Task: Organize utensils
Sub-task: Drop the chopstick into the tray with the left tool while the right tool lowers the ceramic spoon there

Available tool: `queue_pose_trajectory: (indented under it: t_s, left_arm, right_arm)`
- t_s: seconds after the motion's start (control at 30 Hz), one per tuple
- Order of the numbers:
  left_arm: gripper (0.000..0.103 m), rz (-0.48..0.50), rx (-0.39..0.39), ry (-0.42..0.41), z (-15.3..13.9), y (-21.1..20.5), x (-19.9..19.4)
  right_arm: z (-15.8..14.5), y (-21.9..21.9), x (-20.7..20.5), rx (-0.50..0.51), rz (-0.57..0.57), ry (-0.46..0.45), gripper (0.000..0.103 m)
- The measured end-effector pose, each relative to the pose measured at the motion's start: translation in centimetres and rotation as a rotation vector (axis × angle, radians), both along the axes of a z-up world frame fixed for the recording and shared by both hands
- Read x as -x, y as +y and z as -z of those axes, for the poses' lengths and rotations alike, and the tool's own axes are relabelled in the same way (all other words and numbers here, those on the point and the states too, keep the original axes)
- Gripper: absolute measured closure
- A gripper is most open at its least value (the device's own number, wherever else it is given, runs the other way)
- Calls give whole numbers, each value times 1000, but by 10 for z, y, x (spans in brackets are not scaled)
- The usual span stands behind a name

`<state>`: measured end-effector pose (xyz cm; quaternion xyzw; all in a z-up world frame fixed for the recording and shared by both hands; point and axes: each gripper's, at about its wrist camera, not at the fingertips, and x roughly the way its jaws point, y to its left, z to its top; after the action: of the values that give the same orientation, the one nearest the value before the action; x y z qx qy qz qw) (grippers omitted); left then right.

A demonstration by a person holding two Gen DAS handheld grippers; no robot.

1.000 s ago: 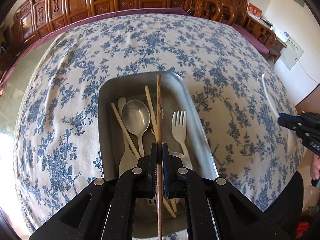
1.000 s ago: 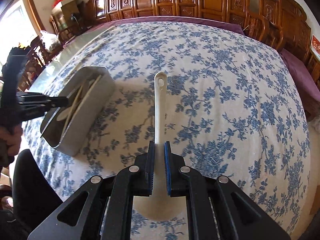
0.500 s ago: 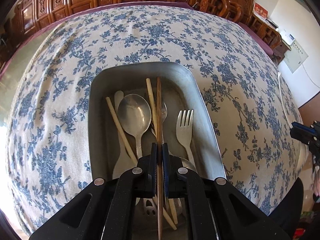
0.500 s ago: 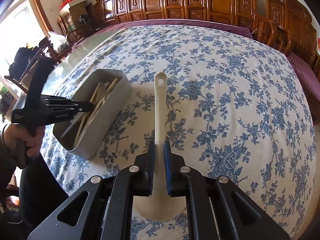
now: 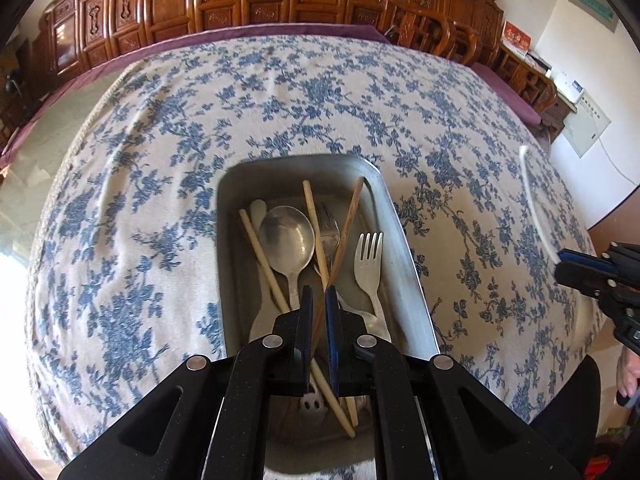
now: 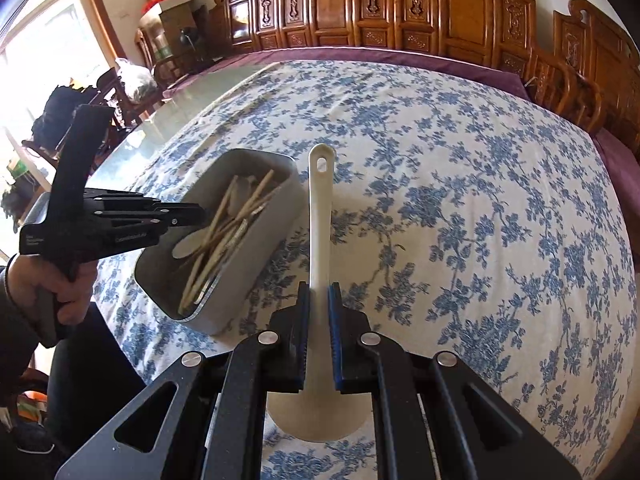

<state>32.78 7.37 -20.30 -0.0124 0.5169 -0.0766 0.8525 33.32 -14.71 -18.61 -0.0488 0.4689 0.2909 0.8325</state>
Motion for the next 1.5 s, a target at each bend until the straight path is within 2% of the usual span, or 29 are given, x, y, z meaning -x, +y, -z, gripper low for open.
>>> queue_pose_trajectory:
  t_s: [0.23, 0.33, 0.63, 0.83, 0.93, 1.0, 1.07, 1.2, 1.5]
  left_arm:
    - [97, -12, 13, -51, -24, 15, 20]
    - [89, -22, 19, -73, -33, 22, 27]
    - [86, -54, 20, -130, -53, 44, 45]
    - [75, -80, 22, -145, -55, 58, 52]
    - [58, -98, 16, -150, -54, 66, 55]
    - [38, -112, 6, -154, -52, 70, 56]
    - [28, -128, -1, -161, -51, 75, 57]
    - [23, -150, 0, -160, -45, 86, 58]
    - [23, -165, 2, -148, -39, 99, 62]
  right_arm:
    - [-14, 24, 0, -15, -28, -21, 92]
    - [-18, 36, -1, -17, -43, -29, 92]
    - [-26, 72, -2, -20, -85, -40, 92]
    - [-25, 92, -3, -13, -102, -36, 92]
    - [-24, 103, -4, -8, -113, -34, 92]
    - [-23, 111, -4, -3, -119, -32, 92]
    - [-21, 117, -5, 0, -123, -28, 92]
    - [-15, 130, -10, 0, -122, -10, 92]
    - [17, 148, -24, 4, -76, 63, 92]
